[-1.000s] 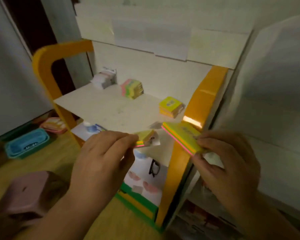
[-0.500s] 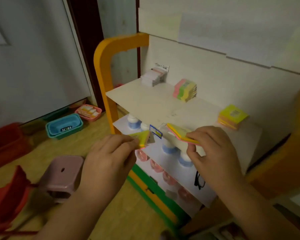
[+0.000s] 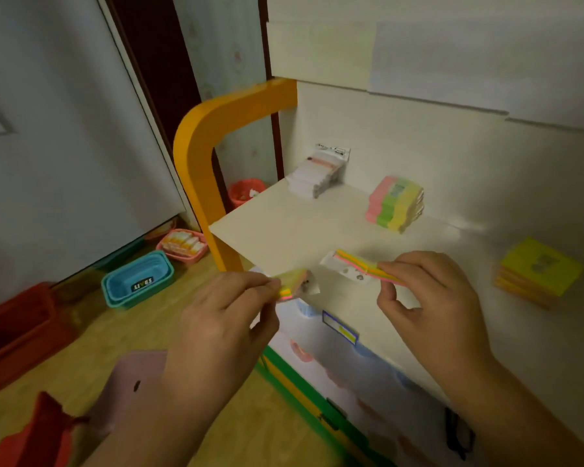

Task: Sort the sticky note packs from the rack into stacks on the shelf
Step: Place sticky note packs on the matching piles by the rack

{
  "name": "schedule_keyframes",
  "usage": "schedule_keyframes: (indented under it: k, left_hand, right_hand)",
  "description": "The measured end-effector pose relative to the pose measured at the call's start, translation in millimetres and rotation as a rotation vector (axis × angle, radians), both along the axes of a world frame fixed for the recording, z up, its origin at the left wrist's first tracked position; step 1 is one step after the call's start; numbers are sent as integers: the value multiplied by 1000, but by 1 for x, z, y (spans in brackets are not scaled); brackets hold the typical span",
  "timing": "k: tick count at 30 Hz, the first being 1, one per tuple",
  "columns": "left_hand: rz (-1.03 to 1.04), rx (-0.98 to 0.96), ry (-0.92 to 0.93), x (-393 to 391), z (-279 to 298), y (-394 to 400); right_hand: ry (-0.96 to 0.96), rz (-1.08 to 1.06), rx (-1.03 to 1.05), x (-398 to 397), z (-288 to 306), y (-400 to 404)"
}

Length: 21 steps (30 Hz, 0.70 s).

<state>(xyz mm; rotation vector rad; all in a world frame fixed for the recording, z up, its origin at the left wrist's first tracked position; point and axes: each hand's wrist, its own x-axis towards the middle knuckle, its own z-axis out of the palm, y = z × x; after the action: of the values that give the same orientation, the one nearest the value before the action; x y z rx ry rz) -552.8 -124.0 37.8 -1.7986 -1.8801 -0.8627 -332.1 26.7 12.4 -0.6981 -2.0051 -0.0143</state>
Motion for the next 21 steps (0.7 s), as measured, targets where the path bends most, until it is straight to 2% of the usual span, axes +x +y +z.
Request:
schedule_keyframes:
  k: [4,9,18,21]
  left_hand:
    - [-2,-7,6,-28,-2,38]
    - [-99,-56,5,-52,-1,77]
    - [-403,3,11,-36,-1,175]
    - [-568,22,9,-18,-2,209]
  right_hand:
    - [15,-38,-35,-22,-3,29]
    - [22,-126,-94,-31,-3,51]
    - [-25,-436,-20,10,0,53]
    - [-45,-587,2,29,3,37]
